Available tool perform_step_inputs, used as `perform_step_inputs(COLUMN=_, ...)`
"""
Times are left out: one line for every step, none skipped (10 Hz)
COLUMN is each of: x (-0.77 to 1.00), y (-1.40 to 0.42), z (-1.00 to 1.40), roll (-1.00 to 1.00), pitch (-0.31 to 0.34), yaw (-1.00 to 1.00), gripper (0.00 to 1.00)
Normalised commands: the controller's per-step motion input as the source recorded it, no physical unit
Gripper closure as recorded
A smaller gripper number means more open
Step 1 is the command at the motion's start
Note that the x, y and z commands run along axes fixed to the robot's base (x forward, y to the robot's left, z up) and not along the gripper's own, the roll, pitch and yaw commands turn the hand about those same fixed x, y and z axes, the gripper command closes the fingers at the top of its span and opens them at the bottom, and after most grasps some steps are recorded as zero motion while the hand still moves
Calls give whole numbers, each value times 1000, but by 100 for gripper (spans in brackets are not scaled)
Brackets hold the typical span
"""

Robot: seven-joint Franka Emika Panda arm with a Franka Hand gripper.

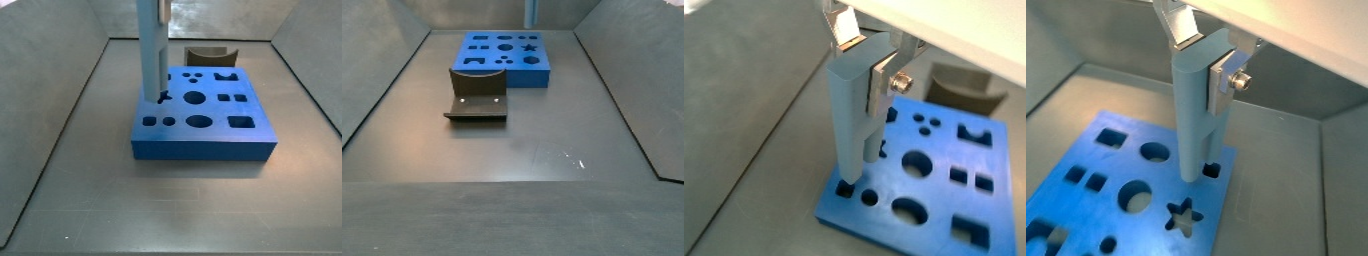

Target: Insert the square-circle object.

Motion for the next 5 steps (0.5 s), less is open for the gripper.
perform_step_inputs(x=0, y=-106, z=-134, roll=20, pitch=0, yaw=-1000, gripper=100)
perform_step_inputs(x=0, y=-40, z=-109, roll=36, pitch=0, yaw=-1000, gripper=100)
perform_step_inputs(x=0, y=-37, z=-111, roll=36, pitch=0, yaw=-1000, gripper=100)
perform_step_inputs(x=0, y=-40, z=-111, roll=37, pitch=0, yaw=-1000, gripper=100)
perform_step_inputs(x=0, y=-40, z=-111, roll=36, pitch=0, yaw=-1000, gripper=100)
